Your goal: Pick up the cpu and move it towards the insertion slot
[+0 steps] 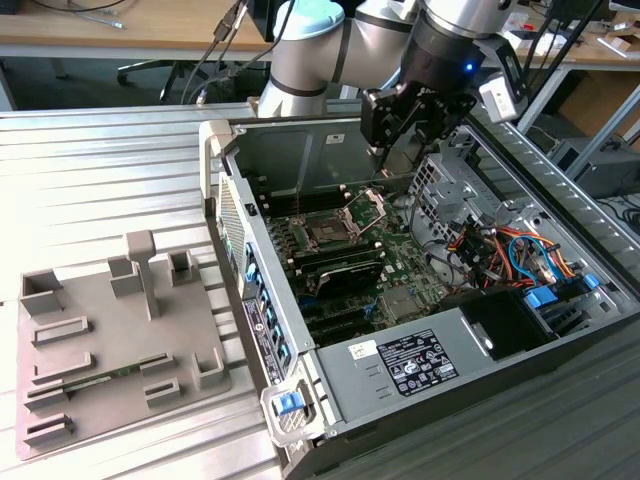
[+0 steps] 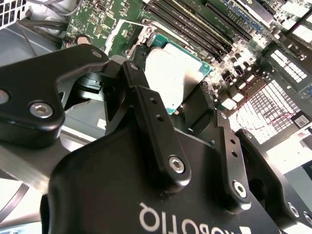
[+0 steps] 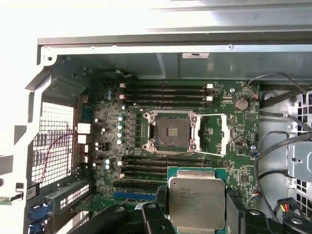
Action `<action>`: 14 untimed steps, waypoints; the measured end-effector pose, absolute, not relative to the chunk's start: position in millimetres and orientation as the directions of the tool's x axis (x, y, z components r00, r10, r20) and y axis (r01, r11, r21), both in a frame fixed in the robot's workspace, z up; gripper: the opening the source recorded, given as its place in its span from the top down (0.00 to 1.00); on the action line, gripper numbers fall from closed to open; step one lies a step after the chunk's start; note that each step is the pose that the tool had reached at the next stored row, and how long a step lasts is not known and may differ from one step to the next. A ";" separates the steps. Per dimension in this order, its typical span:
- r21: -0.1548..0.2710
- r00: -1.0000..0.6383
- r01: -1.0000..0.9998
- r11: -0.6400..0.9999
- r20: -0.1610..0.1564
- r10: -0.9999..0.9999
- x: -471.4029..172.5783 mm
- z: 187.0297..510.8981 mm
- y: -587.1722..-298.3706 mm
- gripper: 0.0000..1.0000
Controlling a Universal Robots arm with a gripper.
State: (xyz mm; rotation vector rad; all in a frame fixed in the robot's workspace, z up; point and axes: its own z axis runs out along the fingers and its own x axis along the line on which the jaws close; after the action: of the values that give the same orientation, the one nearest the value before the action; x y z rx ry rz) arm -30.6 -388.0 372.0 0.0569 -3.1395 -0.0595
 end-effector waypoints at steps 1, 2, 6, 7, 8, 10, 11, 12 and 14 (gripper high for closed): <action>0.038 -0.999 -0.036 0.999 0.000 -0.036 -30.6 371.9 -387.6 0.45; 0.038 -0.999 -0.036 0.999 0.000 -0.036 -30.6 371.7 -386.8 0.45; 0.038 -0.999 -0.036 0.999 0.000 -0.036 -30.6 371.3 -384.3 0.45; 0.038 -0.999 -0.036 0.999 0.000 -0.036 -30.6 371.3 -383.9 0.45; 0.038 -0.999 -0.036 0.999 0.000 -0.036 -30.6 371.1 -383.2 0.45; 0.038 -0.999 -0.036 0.999 0.000 -0.036 -30.6 370.9 -382.1 0.45; 0.038 -0.999 -0.036 0.999 0.000 -0.036 -30.6 370.9 -381.8 0.45; 0.038 -0.999 -0.036 0.999 0.000 -0.036 -30.6 370.6 -380.6 0.45; 0.037 -0.999 -0.036 0.999 0.000 -0.036 -30.6 370.5 -379.3 0.45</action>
State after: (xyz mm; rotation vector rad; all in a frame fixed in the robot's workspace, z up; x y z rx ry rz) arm -30.6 -379.3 370.5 0.0569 -3.1395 -0.0589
